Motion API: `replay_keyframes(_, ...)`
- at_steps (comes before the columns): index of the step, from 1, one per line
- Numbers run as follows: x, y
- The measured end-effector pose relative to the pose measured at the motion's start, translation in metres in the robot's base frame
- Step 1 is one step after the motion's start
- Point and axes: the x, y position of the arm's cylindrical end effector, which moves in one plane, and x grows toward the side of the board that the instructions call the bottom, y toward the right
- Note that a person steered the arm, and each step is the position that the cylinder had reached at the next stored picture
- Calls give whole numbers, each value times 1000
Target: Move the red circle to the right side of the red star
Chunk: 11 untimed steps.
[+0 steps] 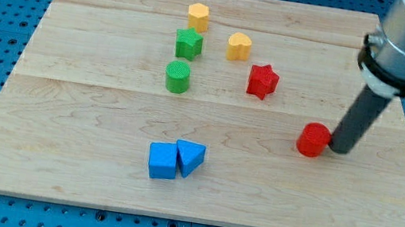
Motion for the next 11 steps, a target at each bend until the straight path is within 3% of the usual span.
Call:
replay_keyframes(4,58,-39)
replay_keyframes(5,38,-66)
replay_keyframes(6,32,-56)
replay_keyframes(8,-27,-47)
replay_keyframes(9,-33,-45)
replay_keyframes(10,-7,-54)
replay_keyframes(11,-24,-68)
